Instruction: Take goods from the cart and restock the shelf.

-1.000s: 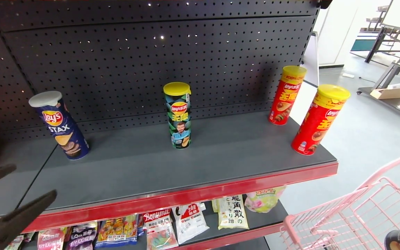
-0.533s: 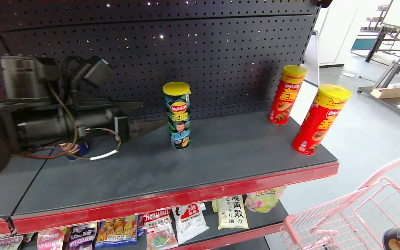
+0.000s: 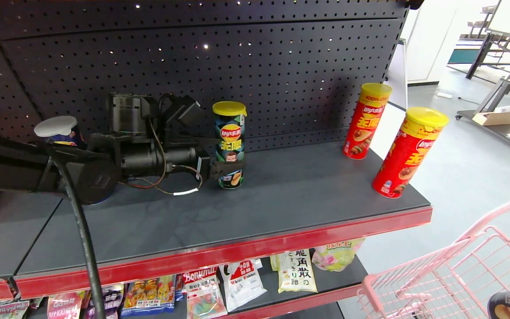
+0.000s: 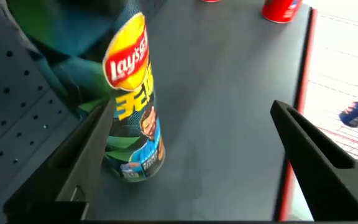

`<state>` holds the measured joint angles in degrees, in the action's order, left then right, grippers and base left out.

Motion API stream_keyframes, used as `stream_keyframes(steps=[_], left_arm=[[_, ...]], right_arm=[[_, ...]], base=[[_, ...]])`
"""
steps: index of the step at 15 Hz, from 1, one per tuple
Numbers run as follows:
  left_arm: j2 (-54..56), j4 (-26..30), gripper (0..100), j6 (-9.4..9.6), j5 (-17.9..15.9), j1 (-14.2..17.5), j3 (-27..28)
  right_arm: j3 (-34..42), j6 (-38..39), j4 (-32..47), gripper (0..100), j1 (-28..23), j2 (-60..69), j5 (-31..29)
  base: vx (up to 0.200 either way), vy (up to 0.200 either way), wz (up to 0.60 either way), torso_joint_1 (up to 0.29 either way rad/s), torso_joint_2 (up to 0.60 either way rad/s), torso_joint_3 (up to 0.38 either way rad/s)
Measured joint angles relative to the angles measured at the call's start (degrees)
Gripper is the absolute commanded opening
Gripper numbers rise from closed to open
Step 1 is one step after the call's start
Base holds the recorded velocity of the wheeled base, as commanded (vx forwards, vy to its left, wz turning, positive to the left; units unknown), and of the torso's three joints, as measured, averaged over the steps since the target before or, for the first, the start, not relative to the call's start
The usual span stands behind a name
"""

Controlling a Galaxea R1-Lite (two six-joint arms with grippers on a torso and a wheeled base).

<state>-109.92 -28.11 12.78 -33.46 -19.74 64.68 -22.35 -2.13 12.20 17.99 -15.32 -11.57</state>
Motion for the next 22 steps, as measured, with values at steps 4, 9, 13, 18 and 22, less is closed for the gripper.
stream_keyframes(steps=[4, 9, 13, 18, 22], left_arm=[[-1.7, 0.0, 100, 0.05, 1.2, 0.6, 1.7], [1.2, 0.0, 100, 0.13, 1.1, 3.7, -1.8], [2.2, -0.2, 100, 0.90, 0.8, 5.6, -2.7], [-1.1, -7.4, 100, 2.50, -3.4, 7.0, -1.0], [-3.6, -8.6, 100, 2.71, -3.5, 7.6, 0.7]], right_arm=[[0.0, 0.5, 0.0, 0, 0.0, -0.1, 0.0], [-0.1, 0.8, 0.0, 0, 0.1, -0.3, 0.0], [-0.3, 0.8, -0.1, 0, 0.1, -0.7, 0.0], [-0.3, 0.7, -0.1, 0, 0.1, -0.8, 0.1], [-0.7, 0.7, -0.1, 0, 0.1, -0.8, -0.1]], base=[[0.000, 0.000, 0.00, 0.000, 0.00, 0.000], [0.000, 0.000, 0.00, 0.000, 0.00, 0.000], [0.000, 0.000, 0.00, 0.000, 0.00, 0.000], [0.000, 0.000, 0.00, 0.000, 0.00, 0.000], [0.000, 0.000, 0.00, 0.000, 0.00, 0.000]])
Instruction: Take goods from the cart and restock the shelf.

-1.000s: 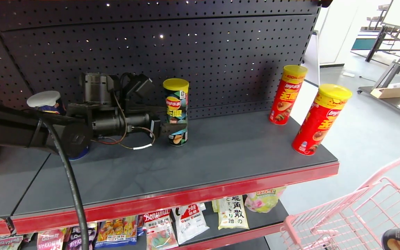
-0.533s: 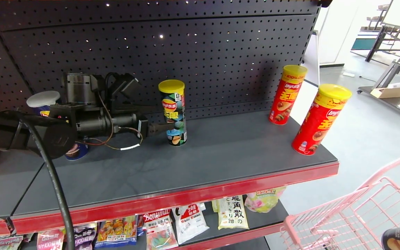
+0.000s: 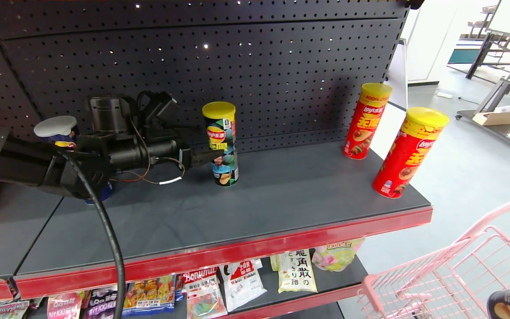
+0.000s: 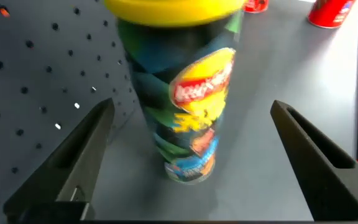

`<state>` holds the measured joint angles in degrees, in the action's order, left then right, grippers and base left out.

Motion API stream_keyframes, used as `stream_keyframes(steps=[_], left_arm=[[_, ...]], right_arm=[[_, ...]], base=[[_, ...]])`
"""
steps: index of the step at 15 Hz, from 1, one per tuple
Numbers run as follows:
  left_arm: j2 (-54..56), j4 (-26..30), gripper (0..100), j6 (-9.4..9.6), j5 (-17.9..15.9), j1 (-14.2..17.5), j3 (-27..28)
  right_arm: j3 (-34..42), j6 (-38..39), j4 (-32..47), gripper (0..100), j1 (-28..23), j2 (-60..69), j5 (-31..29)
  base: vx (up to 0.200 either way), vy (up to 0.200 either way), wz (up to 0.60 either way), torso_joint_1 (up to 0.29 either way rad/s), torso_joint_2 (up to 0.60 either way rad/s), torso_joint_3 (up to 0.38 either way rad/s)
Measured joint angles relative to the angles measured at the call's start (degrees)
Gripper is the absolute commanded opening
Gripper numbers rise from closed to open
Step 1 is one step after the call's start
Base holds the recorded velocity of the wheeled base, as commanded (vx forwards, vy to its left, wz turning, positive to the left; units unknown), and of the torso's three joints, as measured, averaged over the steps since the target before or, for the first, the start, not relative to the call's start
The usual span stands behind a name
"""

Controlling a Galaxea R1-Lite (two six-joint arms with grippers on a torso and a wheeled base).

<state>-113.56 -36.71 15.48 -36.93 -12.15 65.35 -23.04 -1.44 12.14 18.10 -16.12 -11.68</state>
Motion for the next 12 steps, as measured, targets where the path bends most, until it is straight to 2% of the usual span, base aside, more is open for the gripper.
stream_keyframes(steps=[3, 12], left_arm=[[-1.3, -0.4, 100, 0.68, 0.1, 0.4, 1.8], [-3.9, -0.2, 100, 0.33, -1.3, -0.5, 7.2]], right_arm=[[-0.4, 0.0, 0.1, 0, 0.0, 0.0, -0.1], [-1.9, -0.1, 0.6, 0, 0.0, -0.2, -0.1]], base=[[0.000, 0.000, 0.00, 0.000, 0.00, 0.000], [0.000, 0.000, 0.00, 0.000, 0.00, 0.000]])
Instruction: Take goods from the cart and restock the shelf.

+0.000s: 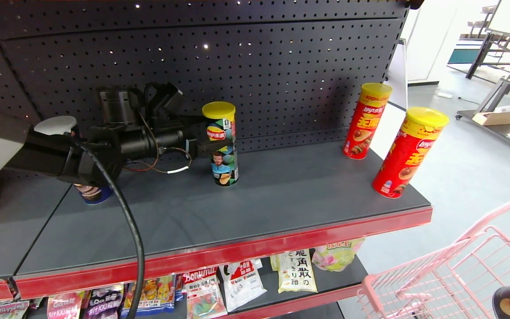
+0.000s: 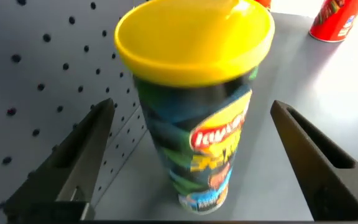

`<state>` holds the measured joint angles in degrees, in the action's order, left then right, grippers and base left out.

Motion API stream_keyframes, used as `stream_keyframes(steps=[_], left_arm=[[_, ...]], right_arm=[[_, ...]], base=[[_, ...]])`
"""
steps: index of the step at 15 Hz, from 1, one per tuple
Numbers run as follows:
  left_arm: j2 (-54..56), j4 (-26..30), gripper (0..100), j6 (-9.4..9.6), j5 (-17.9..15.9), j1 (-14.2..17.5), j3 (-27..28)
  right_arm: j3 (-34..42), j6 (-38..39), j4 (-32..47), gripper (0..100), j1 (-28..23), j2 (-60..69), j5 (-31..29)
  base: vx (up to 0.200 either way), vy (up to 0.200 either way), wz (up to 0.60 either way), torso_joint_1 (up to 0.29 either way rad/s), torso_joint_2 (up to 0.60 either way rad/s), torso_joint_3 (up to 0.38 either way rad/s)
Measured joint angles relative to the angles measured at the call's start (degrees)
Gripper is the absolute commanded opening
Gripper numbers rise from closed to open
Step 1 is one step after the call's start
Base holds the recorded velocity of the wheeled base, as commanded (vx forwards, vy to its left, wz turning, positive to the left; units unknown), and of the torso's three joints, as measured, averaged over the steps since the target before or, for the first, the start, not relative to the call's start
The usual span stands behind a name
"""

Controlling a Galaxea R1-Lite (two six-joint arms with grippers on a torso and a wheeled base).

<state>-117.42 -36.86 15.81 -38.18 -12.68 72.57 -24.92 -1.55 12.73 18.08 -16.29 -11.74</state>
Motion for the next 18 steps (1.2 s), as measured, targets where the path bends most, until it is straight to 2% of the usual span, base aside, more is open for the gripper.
stream_keyframes(steps=[6, 7, 14, 15, 18], left_arm=[[-2.1, 0.0, 100, -0.05, 0.0, -1.0, 2.1], [-2.3, 0.0, 0, -0.07, 0.0, -1.1, 2.3], [-1.8, 0.4, 0, -0.43, 0.0, -1.5, 1.9], [-1.2, 0.7, 0, -0.79, 0.1, -1.5, 1.4], [3.0, 4.3, 0, -4.05, 2.2, -1.5, -1.4]], right_arm=[[-0.2, -0.2, 0.0, 0, -0.1, -0.4, 0.0], [-0.2, -0.2, 0.0, 0, -0.1, -0.5, 0.0], [-0.2, -0.2, 0.0, 0, 0.0, -0.6, 0.0], [-0.2, -0.2, 0.0, 0, 0.0, -0.6, 0.0], [-0.4, -0.2, 0.0, 0, 0.0, -0.5, 0.0]], base=[[0.000, 0.000, 0.00, 0.000, 0.00, 0.000], [0.000, 0.000, 0.00, 0.000, 0.00, 0.000], [0.000, 0.000, 0.00, 0.000, 0.00, 0.000], [0.000, 0.000, 0.00, 0.000, 0.00, 0.000], [0.000, 0.000, 0.00, 0.000, 0.00, 0.000]])
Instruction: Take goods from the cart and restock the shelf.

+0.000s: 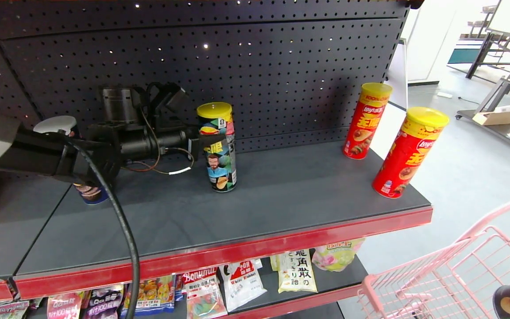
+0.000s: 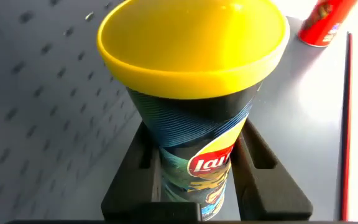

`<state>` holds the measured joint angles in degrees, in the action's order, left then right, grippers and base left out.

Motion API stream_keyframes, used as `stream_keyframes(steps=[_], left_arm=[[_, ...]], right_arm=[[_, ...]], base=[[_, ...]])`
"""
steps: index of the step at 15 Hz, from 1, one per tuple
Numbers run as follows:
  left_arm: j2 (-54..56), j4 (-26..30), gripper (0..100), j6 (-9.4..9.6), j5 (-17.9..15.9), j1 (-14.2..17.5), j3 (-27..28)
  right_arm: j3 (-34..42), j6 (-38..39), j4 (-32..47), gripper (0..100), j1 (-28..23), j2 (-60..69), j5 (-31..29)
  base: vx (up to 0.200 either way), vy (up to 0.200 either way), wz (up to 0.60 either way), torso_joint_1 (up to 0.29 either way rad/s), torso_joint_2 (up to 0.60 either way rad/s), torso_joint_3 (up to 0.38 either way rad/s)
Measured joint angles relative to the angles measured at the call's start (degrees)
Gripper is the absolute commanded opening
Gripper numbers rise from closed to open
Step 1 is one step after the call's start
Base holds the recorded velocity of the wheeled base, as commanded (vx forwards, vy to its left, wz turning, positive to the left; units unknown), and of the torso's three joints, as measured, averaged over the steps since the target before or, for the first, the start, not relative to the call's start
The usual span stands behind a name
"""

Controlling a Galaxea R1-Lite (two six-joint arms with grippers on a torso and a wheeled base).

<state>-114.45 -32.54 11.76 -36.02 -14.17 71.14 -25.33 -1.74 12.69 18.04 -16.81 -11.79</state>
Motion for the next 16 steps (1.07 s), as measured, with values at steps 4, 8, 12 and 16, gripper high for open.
stream_keyframes(steps=[4, 8, 12, 16], left_arm=[[8.1, 1.5, 0, -0.95, 6.0, -0.6, -9.3], [14.9, 0.9, 0, -3.21, 15.4, -4.8, -16.2], [17.2, -4.3, 0, -6.02, 22.9, -10.0, -19.5], [15.7, -15.9, 0, -8.27, 31.6, -14.3, -23.8]], right_arm=[[-0.1, 0.0, 0.0, 0, 0.0, 0.0, 0.0], [-0.1, 0.0, 0.0, 0, 0.0, -0.1, 0.0], [0.0, 0.0, 0.0, 0, 0.0, 0.0, 0.0], [0.1, 0.0, 0.0, 0, 0.0, 0.1, 0.0]], base=[[0.000, 0.000, 0.00, 0.000, 0.00, 0.000], [0.000, 0.000, 0.00, 0.000, 0.00, 0.000], [0.000, 0.000, 0.00, 0.000, 0.00, 0.000], [0.000, 0.000, 0.00, 0.000, 0.00, 0.000]])
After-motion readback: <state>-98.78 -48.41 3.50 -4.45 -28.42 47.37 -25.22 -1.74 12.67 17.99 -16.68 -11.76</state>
